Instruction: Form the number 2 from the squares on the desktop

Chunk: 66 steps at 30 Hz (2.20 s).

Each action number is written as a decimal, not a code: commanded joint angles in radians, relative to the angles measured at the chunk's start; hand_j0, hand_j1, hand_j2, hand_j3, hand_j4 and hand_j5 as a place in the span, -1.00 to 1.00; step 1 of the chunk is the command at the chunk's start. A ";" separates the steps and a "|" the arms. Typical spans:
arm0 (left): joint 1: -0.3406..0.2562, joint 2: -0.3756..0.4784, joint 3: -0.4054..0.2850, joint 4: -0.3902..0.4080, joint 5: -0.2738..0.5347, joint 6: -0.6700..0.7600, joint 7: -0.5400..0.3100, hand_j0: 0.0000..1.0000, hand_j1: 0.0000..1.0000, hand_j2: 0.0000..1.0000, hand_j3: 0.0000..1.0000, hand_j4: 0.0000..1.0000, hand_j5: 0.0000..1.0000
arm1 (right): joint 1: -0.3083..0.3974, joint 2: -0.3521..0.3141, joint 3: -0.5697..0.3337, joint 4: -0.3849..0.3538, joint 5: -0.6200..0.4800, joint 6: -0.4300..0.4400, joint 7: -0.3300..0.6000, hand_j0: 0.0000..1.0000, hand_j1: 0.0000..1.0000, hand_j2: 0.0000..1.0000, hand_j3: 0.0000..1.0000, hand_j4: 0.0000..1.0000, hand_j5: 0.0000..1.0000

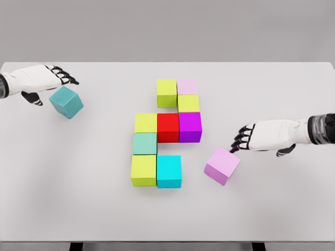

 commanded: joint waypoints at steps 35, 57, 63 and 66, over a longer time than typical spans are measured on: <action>-0.012 -0.078 -0.041 0.002 -0.011 0.001 -0.035 0.18 0.18 0.18 0.18 0.18 0.18 | 0.000 0.026 -0.094 -0.014 -0.019 0.002 0.020 1.00 1.00 1.00 1.00 1.00 1.00; -0.121 -0.314 -0.022 0.158 -0.012 0.001 -0.035 0.21 0.21 0.21 0.21 0.21 0.21 | 0.000 -0.076 0.076 -0.135 -0.068 0.002 0.014 1.00 1.00 1.00 1.00 1.00 1.00; -0.143 -0.362 -0.013 0.206 -0.012 0.001 -0.035 0.21 0.21 0.21 0.21 0.21 0.21 | 0.000 -0.047 0.076 -0.135 -0.074 0.002 0.017 1.00 1.00 1.00 1.00 1.00 1.00; -0.143 -0.377 -0.012 0.206 -0.014 0.001 -0.035 0.22 0.22 0.22 0.22 0.22 0.22 | 0.000 -0.038 0.076 -0.135 -0.070 0.002 0.022 1.00 1.00 1.00 1.00 1.00 1.00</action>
